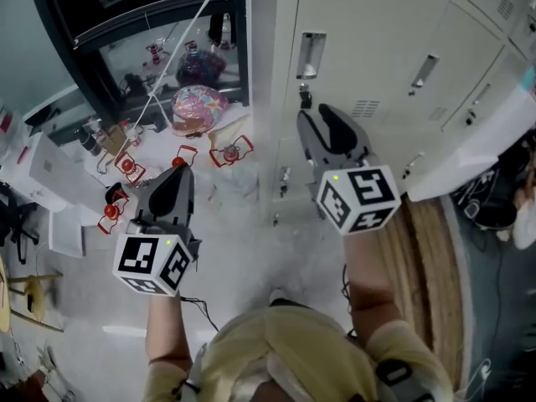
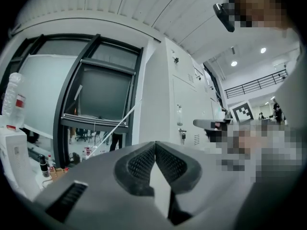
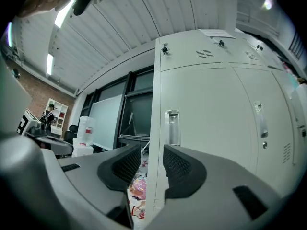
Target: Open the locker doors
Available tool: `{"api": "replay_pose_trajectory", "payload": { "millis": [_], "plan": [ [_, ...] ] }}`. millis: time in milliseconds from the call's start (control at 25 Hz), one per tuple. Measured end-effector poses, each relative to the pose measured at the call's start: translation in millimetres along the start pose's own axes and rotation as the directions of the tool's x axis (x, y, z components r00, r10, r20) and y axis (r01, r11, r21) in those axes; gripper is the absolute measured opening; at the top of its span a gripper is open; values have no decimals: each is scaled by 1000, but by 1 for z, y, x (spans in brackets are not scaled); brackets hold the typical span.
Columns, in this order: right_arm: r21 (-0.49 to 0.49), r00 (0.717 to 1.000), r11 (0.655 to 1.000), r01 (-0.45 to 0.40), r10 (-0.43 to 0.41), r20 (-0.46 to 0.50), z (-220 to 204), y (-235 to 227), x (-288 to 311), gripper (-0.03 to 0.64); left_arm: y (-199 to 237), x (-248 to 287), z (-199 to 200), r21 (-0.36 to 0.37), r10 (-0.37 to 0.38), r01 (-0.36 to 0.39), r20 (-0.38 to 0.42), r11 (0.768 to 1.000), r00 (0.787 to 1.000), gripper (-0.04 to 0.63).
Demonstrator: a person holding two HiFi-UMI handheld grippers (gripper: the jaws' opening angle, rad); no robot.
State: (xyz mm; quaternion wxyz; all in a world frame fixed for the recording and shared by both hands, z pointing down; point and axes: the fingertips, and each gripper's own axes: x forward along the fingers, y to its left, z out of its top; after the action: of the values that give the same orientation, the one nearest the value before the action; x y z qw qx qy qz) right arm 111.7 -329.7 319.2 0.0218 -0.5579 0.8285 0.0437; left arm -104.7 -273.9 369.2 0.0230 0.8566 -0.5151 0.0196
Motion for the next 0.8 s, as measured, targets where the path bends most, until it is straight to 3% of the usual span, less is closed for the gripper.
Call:
{"api": "replay_pose_trajectory", "payload": {
  "millis": [400,800],
  "plan": [
    [-31,998,999,-40,42,45,8,-25,56,126,4,17,4,16,109,-109,-3,994,994,3],
    [-29,994,999,-45,47,96,24,-32,83,126,-3,22,3,31,154,-153,-13,988,988,3]
  ]
}}
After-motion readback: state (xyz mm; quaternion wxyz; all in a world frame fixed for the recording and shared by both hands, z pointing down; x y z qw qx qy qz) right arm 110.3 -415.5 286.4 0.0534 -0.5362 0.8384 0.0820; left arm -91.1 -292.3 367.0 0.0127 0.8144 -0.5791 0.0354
